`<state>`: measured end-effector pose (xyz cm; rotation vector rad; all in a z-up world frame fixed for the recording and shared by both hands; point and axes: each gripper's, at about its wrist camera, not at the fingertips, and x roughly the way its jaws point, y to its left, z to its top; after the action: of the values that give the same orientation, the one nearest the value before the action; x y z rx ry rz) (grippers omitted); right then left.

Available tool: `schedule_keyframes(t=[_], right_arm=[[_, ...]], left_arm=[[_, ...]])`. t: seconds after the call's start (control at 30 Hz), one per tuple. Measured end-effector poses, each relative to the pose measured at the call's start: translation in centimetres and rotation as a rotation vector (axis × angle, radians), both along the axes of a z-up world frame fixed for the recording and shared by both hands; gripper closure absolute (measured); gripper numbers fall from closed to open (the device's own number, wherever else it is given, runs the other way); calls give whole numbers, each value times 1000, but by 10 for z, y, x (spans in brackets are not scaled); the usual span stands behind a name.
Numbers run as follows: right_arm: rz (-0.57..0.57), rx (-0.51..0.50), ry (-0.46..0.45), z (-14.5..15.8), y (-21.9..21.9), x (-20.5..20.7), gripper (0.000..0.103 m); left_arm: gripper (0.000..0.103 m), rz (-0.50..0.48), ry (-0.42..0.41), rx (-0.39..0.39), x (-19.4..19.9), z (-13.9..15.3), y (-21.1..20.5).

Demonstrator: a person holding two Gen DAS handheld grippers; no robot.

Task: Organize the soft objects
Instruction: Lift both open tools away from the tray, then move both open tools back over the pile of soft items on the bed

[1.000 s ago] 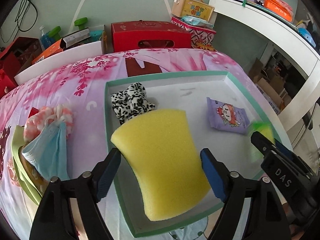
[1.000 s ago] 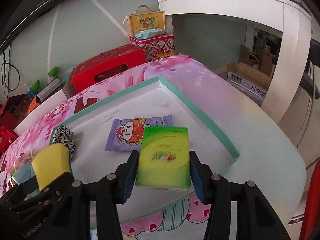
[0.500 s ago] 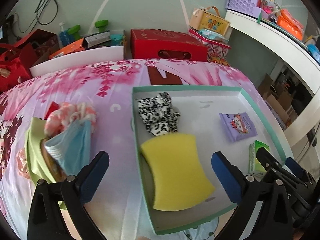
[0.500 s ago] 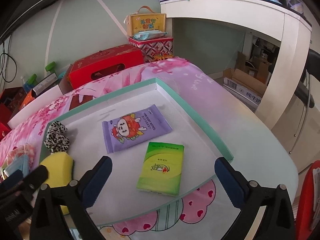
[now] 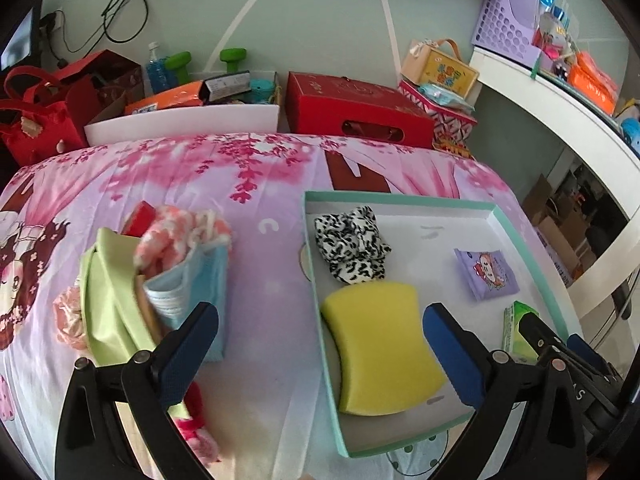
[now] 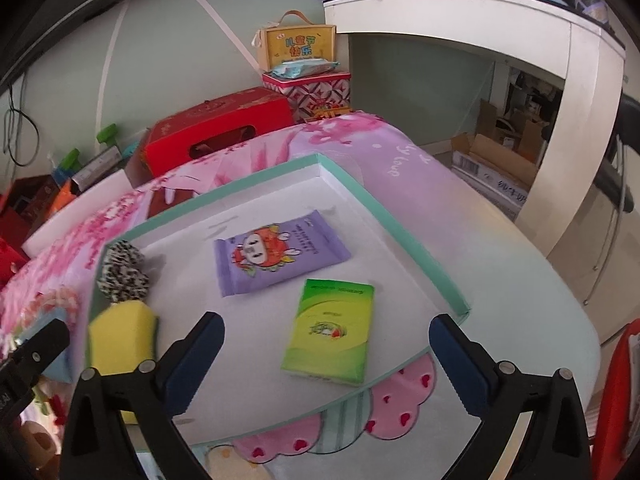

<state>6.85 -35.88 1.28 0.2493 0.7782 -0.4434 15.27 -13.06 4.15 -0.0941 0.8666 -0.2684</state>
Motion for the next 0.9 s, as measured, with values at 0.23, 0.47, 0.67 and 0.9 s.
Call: schedule_keyframes(t=[0.23,0.47,0.67,0.9], right_arm=[[62,14,-7,7,19,2,0],[187,49,-35,16,58,8,0],[285,55,-70,24,99,11,0],[399,89,-113,27,143,9,0]], left_arm=[[1,50,-30,-5,-6,18,25],[1,162,-67,35,-11,38,68],[1,322,-75,16,-16,44,130],[1,410,-41,17,-20,34,173]])
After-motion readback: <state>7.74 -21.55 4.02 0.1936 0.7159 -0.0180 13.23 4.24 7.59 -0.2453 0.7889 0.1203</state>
